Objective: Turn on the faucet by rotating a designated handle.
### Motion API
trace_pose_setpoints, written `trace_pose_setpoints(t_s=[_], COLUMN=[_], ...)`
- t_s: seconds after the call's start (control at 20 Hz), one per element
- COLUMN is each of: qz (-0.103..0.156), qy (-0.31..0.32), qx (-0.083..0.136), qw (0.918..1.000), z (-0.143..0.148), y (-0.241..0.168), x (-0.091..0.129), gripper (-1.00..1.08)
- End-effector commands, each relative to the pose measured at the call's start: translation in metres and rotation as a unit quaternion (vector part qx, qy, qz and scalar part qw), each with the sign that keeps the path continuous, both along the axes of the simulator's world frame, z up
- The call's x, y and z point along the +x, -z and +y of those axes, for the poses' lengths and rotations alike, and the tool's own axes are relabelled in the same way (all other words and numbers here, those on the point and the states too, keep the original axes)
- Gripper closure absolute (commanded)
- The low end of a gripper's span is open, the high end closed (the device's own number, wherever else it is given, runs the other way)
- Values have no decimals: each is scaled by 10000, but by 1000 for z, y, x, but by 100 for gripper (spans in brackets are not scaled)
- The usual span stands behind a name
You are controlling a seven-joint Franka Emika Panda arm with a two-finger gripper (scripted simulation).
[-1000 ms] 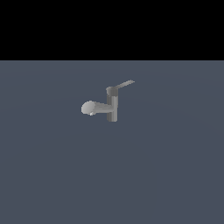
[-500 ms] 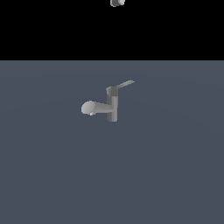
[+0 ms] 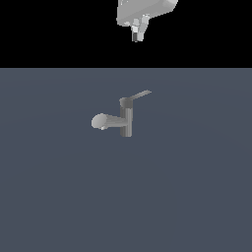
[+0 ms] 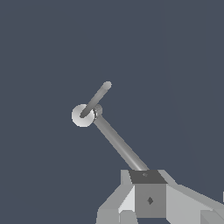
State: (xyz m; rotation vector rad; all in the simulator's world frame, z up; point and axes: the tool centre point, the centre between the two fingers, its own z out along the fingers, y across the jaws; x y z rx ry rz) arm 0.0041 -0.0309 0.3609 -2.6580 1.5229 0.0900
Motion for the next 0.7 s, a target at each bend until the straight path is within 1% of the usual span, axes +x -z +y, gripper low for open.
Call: trace_pose_setpoints(t_s=[0.0,0.15,0.3,0.45,0.65], qz=[28,60,87,109,128], qy=[397,860,1318,1770,2356], qx=[-23,-60,-106,-160,-242], qw=[9992,9963,9912,9840,9715], z=[-5,-12,-19,-26,-36], y=[15,35,55,76,106], x=[15,32,49,64,82], gripper=[108,108,108,108,108])
